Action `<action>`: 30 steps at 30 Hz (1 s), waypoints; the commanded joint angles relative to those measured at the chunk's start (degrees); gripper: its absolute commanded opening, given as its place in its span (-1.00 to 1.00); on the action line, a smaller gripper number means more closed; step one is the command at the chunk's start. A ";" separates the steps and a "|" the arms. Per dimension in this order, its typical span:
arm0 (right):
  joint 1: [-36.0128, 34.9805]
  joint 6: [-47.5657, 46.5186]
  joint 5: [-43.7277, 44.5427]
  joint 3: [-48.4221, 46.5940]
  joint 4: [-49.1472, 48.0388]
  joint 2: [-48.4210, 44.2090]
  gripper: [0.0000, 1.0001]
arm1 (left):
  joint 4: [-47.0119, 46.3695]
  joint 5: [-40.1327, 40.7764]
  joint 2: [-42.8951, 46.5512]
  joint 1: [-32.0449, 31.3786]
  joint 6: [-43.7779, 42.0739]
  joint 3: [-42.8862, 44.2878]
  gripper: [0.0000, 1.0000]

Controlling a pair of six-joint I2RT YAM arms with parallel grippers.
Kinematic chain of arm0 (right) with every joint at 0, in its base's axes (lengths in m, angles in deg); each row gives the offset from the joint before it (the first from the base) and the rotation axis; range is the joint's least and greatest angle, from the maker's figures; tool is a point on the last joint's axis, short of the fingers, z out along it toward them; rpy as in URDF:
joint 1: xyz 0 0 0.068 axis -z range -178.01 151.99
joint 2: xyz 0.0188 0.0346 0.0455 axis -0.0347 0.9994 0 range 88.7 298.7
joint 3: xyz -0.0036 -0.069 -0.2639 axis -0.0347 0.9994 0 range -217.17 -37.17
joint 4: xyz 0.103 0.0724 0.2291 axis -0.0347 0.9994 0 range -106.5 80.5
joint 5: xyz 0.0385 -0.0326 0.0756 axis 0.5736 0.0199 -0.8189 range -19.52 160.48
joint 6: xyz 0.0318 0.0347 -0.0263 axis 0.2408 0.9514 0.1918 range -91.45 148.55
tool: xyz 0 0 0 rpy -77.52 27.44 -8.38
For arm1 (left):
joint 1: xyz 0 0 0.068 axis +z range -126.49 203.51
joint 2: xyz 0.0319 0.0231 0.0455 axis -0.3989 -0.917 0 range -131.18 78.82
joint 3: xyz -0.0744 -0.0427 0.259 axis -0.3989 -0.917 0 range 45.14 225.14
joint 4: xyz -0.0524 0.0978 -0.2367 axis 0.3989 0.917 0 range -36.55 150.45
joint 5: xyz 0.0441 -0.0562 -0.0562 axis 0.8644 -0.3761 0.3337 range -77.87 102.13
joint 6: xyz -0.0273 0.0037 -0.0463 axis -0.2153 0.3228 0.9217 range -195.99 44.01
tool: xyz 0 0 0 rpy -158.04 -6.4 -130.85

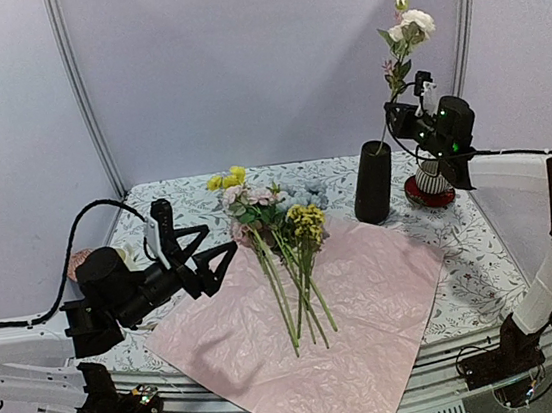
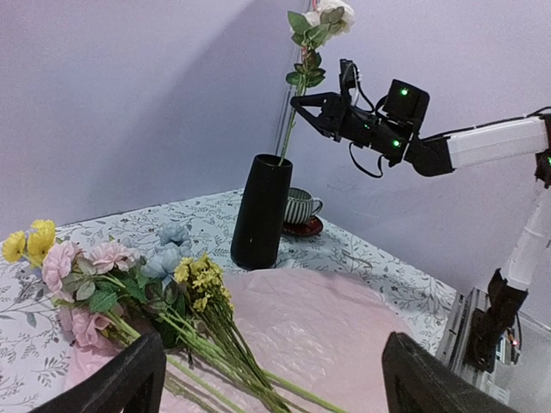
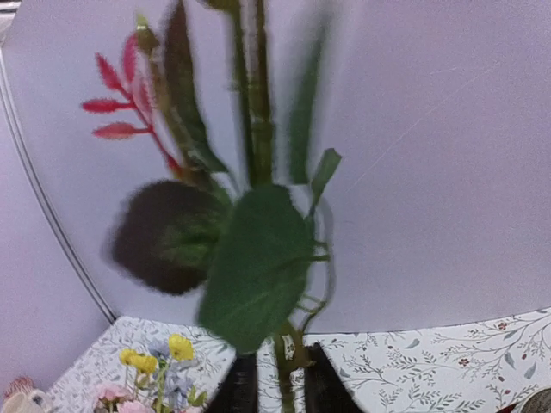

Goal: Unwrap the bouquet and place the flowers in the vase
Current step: Place the fake flower in the vase.

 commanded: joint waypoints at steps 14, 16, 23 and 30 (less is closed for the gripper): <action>0.40 3.49 -0.87 6.53 4.35 -3.91 0.84 | 2.30 0.90 -2.01 0.99 0.77 2.86 0.78; 0.40 3.86 -1.09 7.85 4.98 -5.13 0.89 | 2.35 0.59 -2.39 1.08 0.99 2.87 0.77; 0.40 3.11 -1.94 10.77 5.91 -8.10 0.93 | 2.65 -0.08 -2.71 1.09 1.27 3.13 0.77; 0.40 3.90 -3.04 12.32 9.60 -10.09 0.93 | 3.68 0.11 -2.42 1.12 2.59 2.63 0.77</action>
